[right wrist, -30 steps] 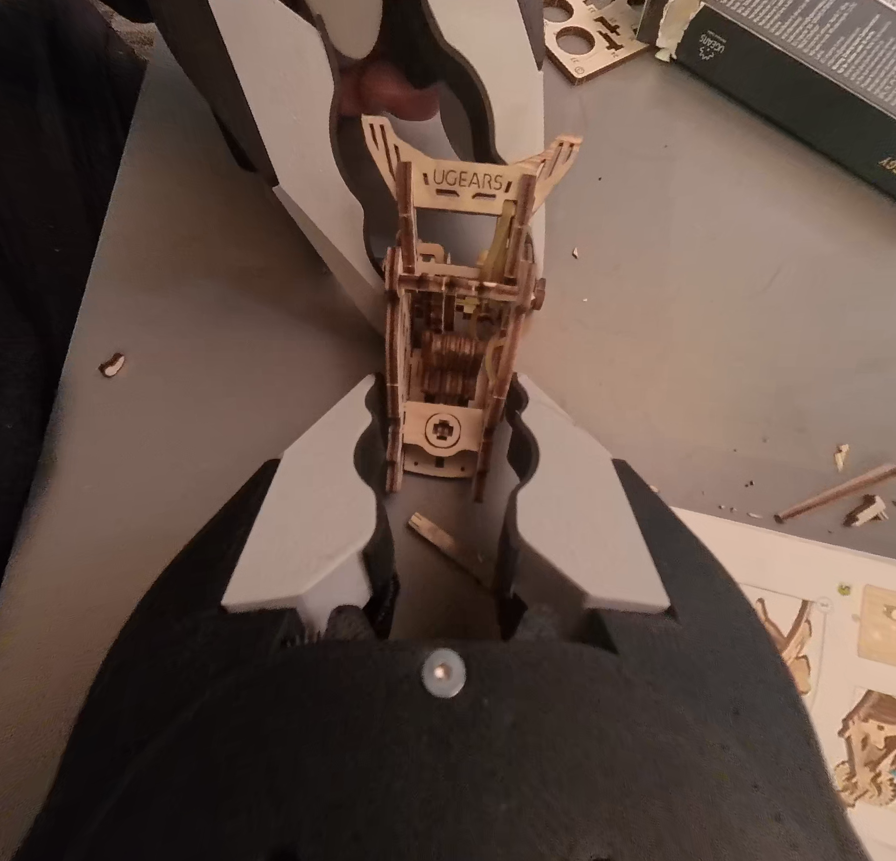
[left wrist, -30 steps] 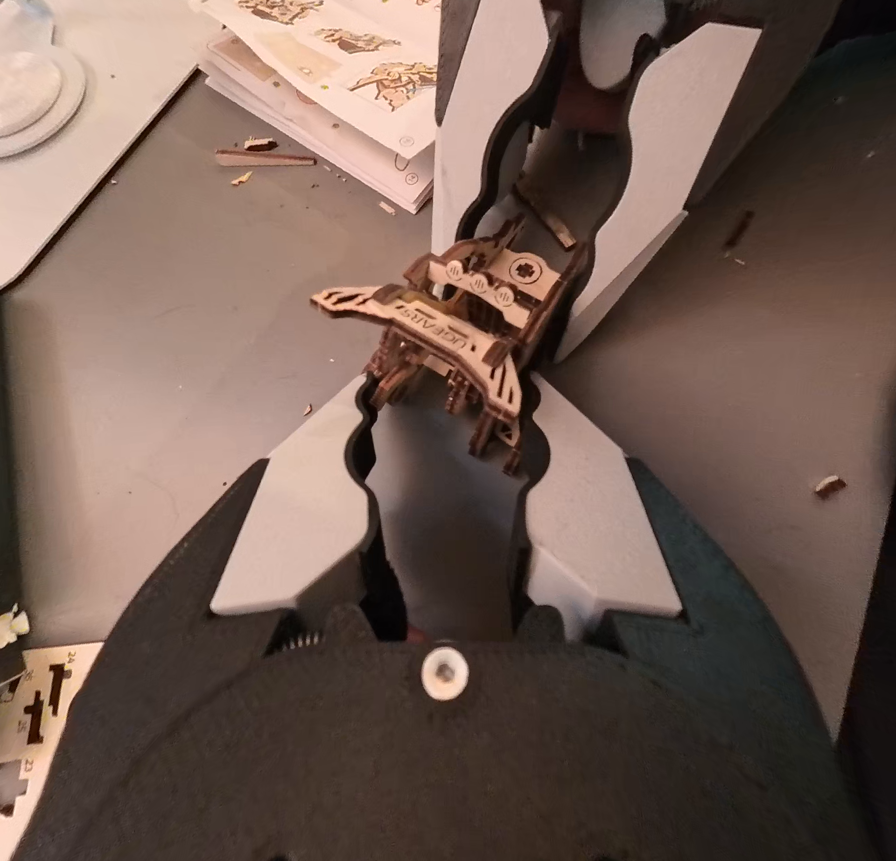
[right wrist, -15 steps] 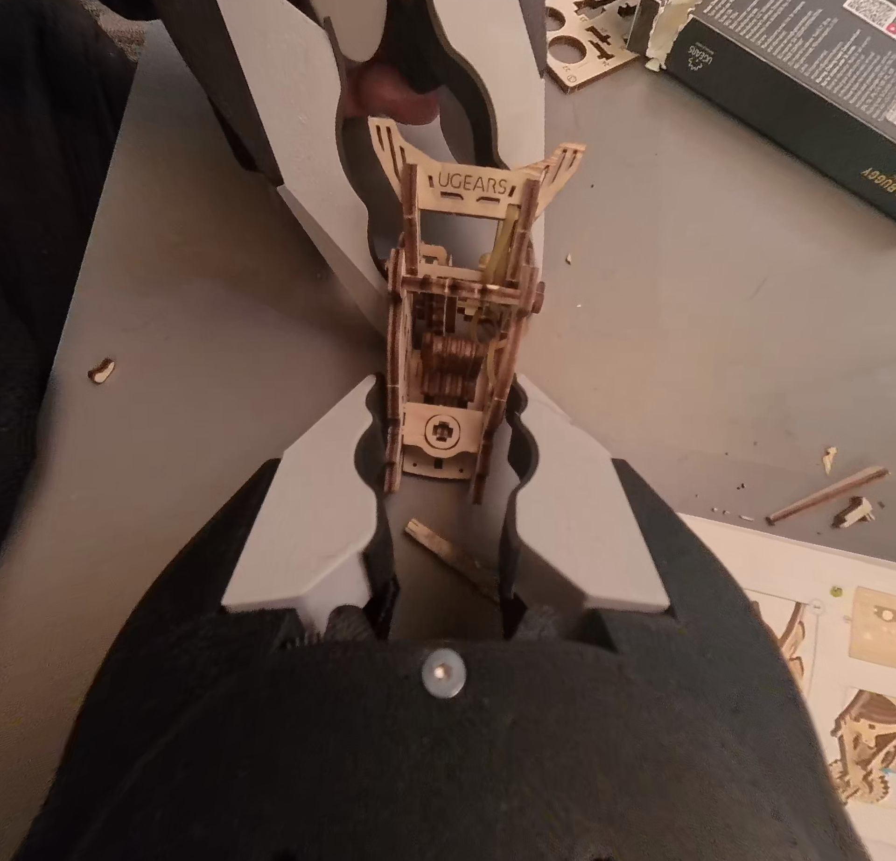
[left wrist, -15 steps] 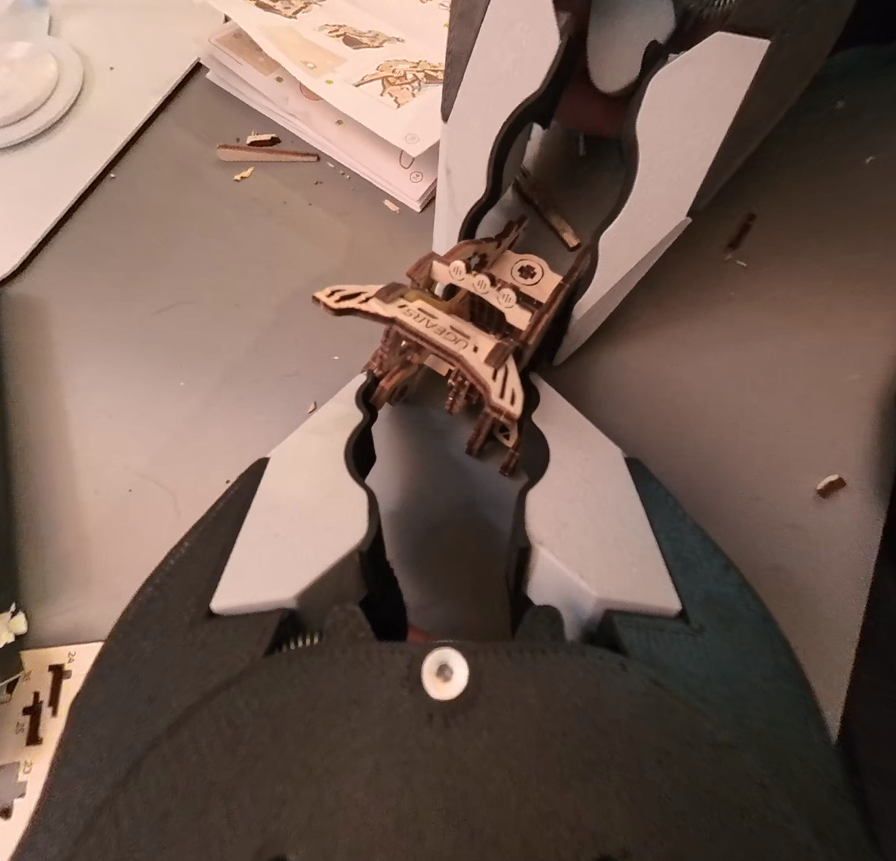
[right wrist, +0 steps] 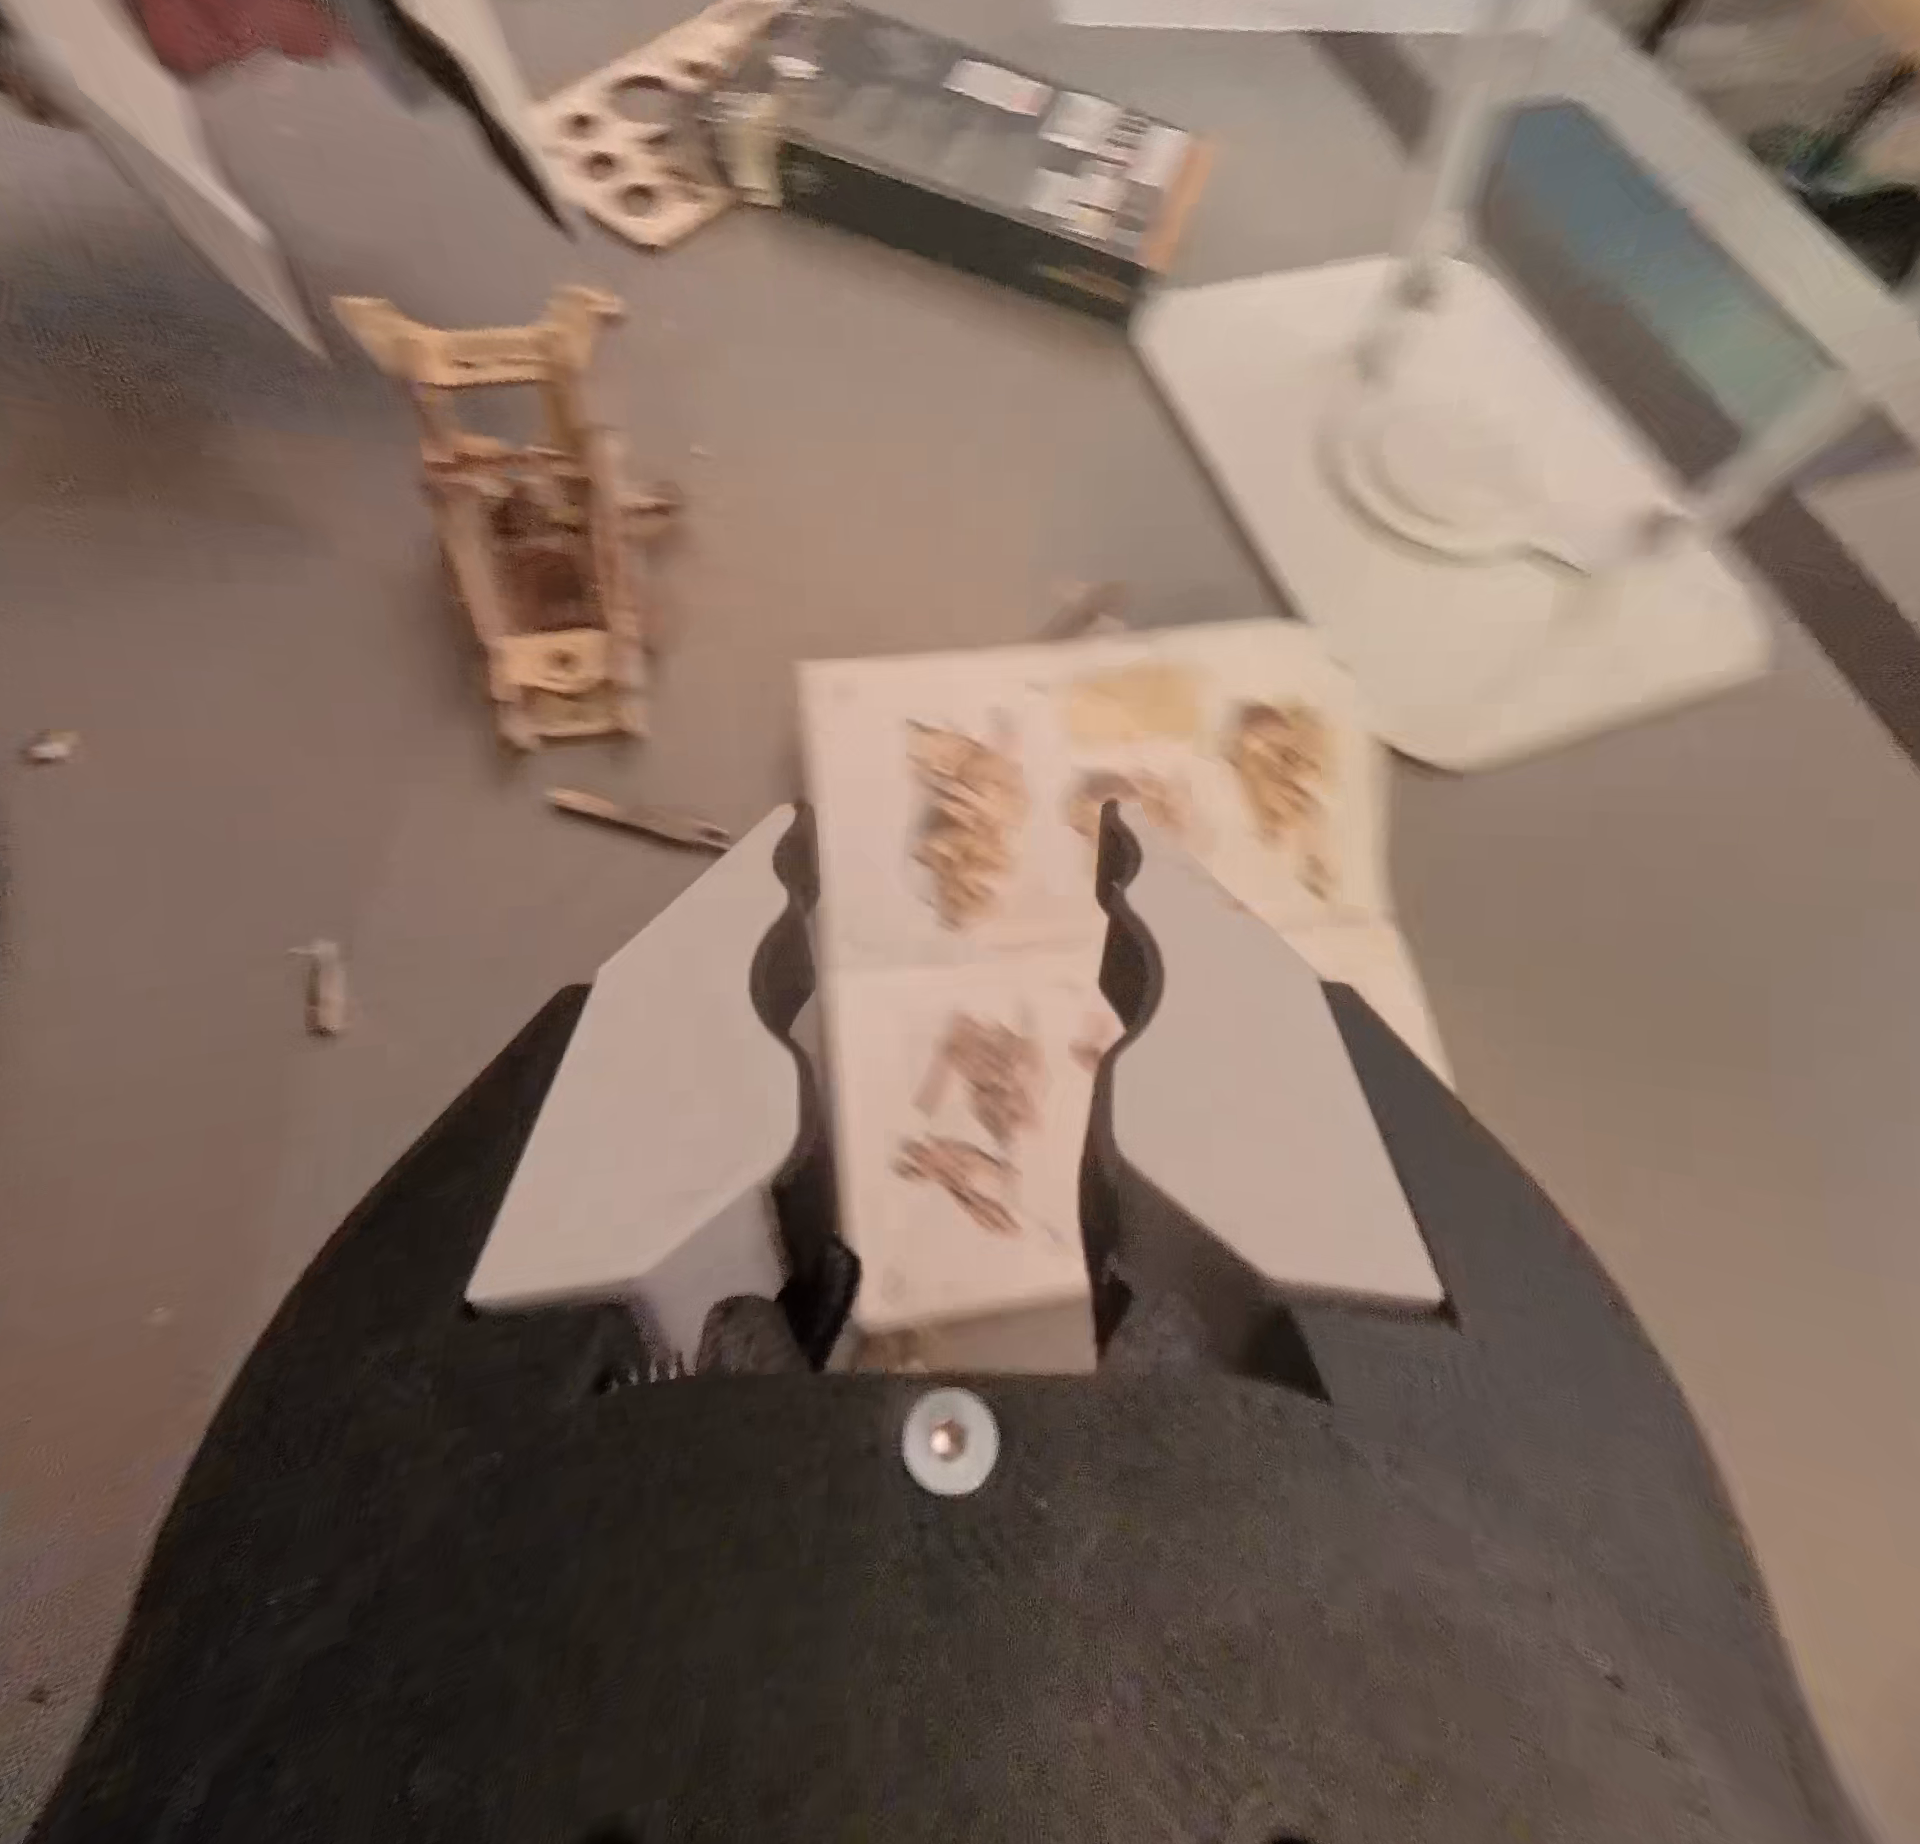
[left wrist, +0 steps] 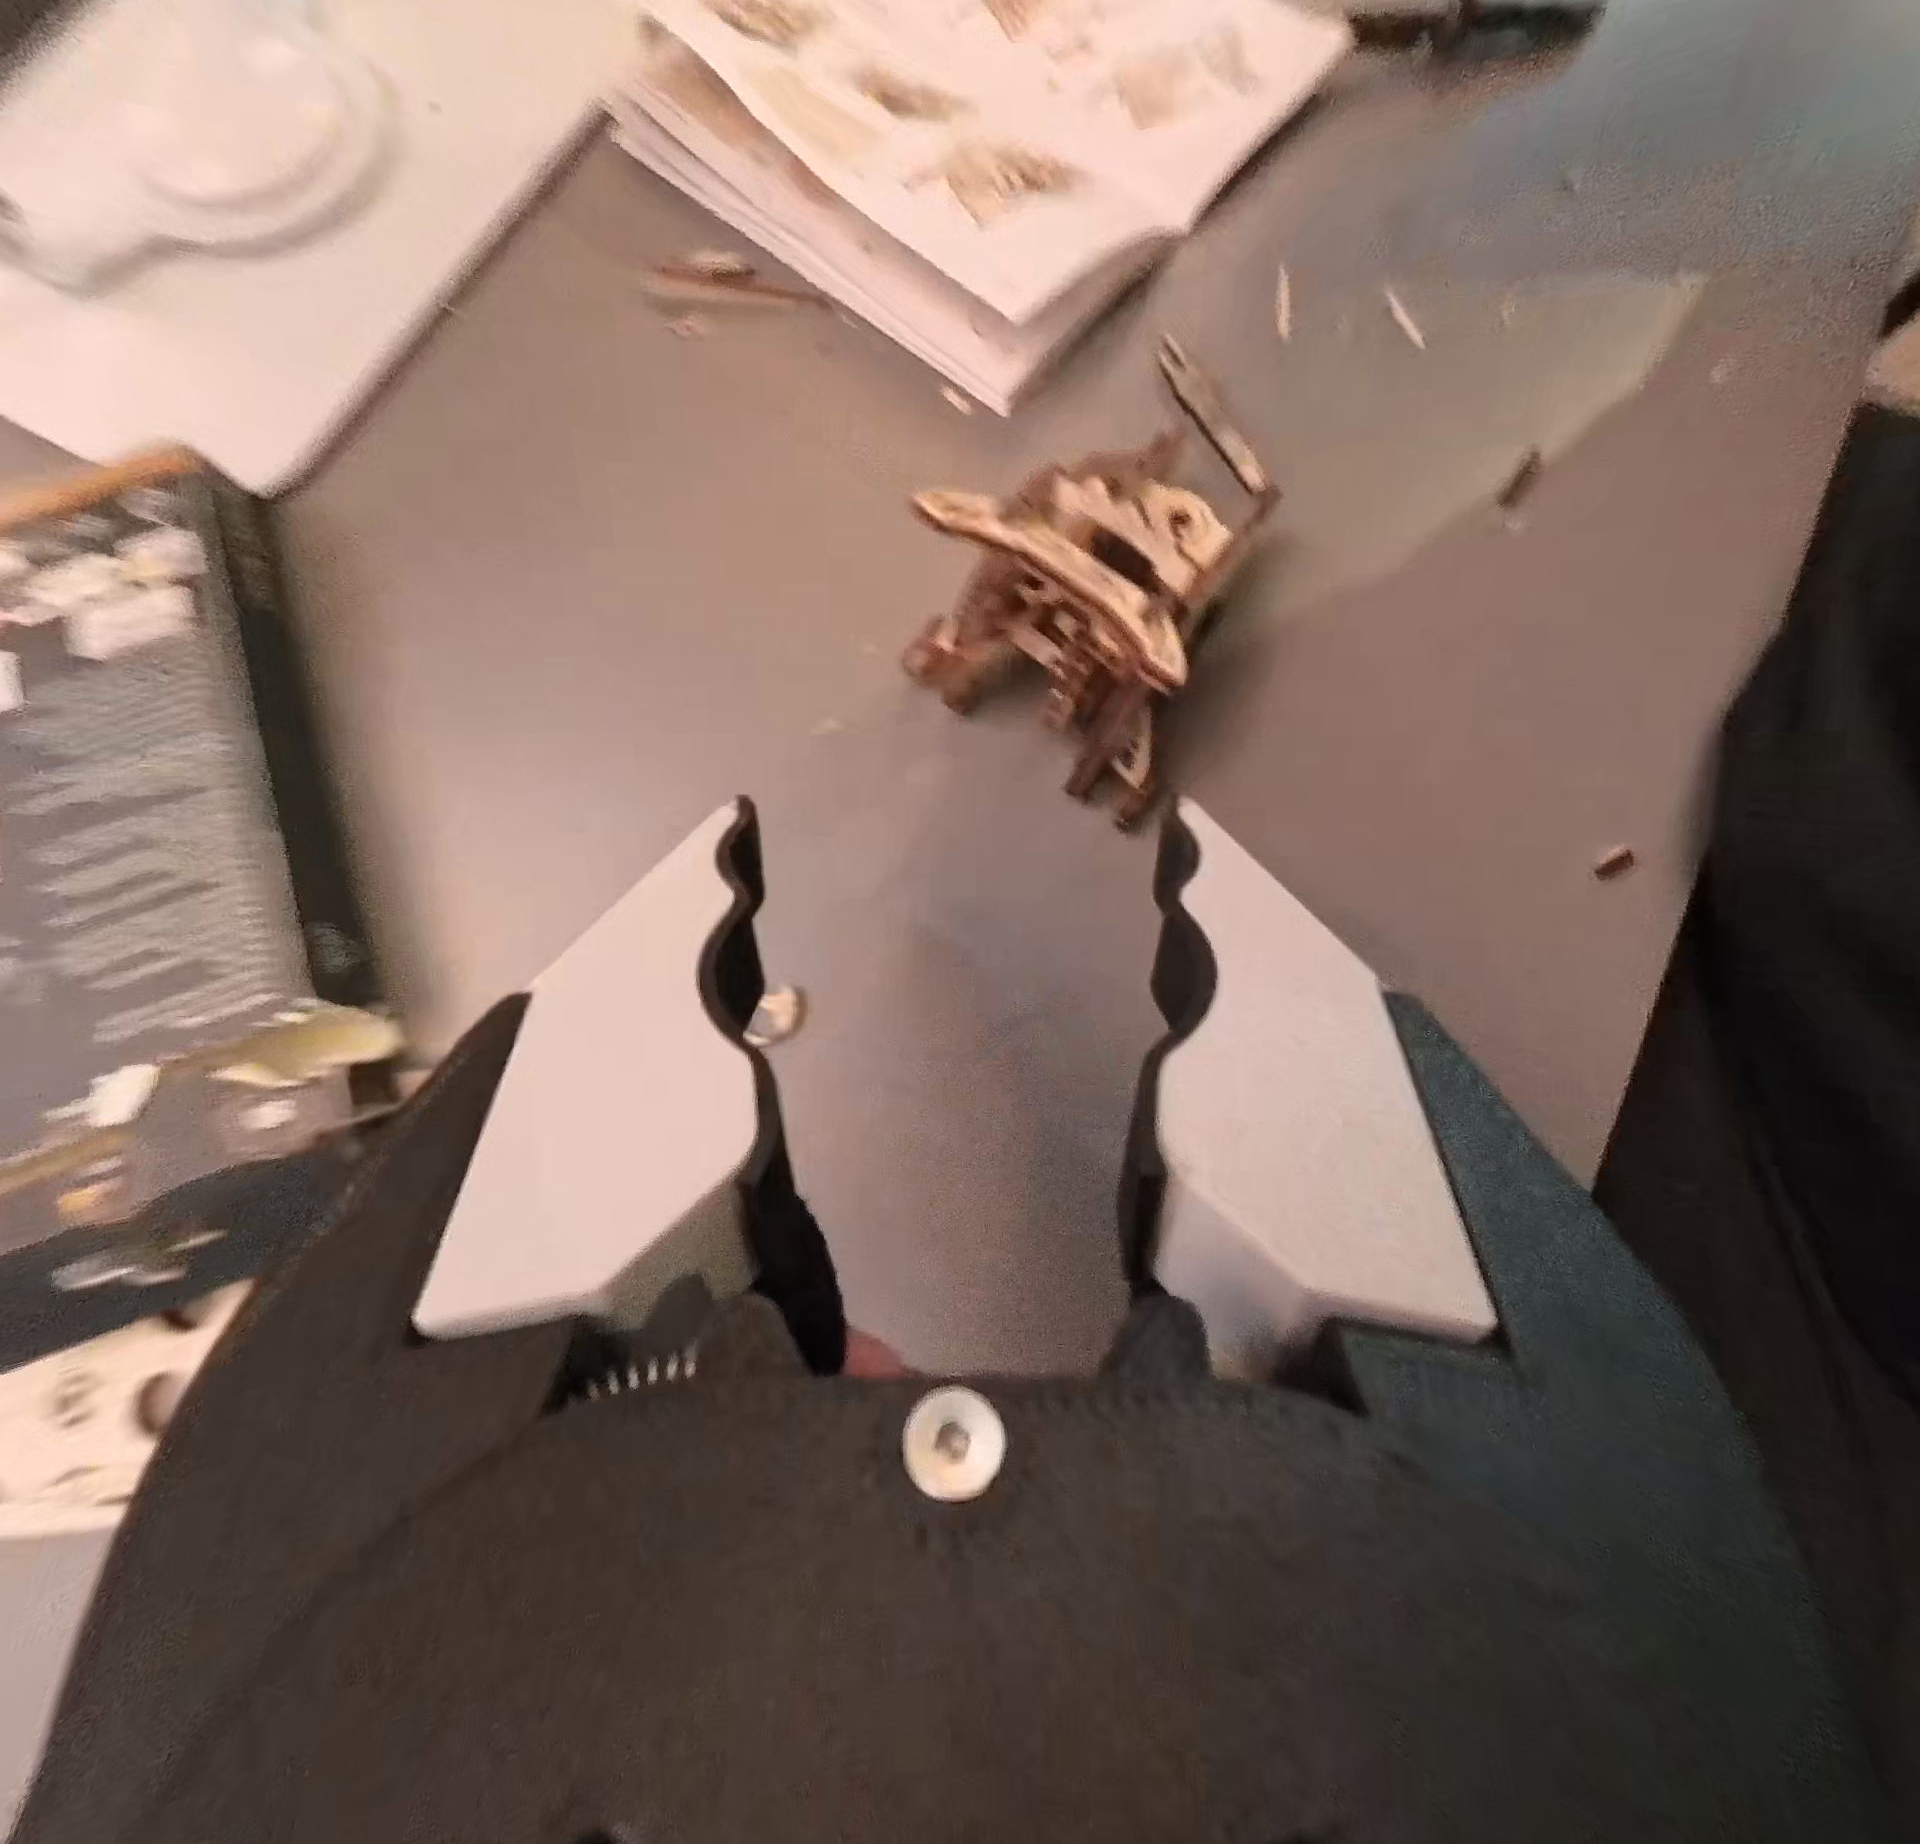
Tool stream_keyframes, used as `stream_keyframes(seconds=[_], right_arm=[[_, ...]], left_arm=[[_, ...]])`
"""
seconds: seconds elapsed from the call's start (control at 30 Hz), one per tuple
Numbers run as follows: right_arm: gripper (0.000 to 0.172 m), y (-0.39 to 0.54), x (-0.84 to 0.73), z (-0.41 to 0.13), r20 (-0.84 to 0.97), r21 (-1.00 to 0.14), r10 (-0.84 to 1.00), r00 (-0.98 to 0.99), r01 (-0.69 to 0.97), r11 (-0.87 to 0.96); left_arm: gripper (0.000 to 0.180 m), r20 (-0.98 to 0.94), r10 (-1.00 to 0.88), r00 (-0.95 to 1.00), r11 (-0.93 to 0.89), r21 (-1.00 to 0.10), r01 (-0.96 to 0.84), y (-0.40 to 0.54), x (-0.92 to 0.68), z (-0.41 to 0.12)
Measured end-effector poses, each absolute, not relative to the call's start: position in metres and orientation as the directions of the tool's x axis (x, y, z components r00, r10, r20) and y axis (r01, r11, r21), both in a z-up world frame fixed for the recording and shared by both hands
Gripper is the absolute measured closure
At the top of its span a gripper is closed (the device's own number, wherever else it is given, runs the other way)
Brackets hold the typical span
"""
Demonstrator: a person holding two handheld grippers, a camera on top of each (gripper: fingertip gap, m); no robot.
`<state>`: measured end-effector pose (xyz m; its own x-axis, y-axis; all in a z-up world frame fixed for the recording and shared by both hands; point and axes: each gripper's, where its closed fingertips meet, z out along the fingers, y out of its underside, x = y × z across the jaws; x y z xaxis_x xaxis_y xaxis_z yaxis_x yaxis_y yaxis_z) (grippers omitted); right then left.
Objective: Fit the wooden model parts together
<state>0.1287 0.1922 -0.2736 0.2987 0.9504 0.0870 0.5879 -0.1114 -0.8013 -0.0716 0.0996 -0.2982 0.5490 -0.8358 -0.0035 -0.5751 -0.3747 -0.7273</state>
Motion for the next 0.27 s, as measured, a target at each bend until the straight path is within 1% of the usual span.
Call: stream_keyframes(seconds=[0.03, 0.13, 0.2, 0.27], right_arm=[[0.12, 0.207, 0.145, -0.275, 0.081, -0.796, 0.936, 0.341, 0.588, -0.146], [0.11, 0.242, 0.181, -0.292, 0.083, -0.749, 0.902, 0.424, 0.623, -0.224], [0.111, 0.254, 0.188, -0.304, 0.098, -0.736, 0.892, 0.44, 0.636, -0.232], [0.11, 0.257, 0.19, -0.325, 0.057, -0.7, 0.894, 0.444, 0.657, -0.281]], left_arm=[[0.108, -0.02, -0.831, 0.556, -0.36, -0.742, -0.565, 0.107, -0.072, -0.285], [0.117, -0.108, -0.841, 0.529, -0.275, -0.758, -0.591, 0.134, -0.054, -0.252], [0.122, -0.143, -0.879, 0.454, -0.201, -0.753, -0.627, 0.149, -0.027, -0.239], [0.124, -0.183, -0.899, 0.397, -0.155, -0.715, -0.681, 0.17, 0.0, -0.239]])
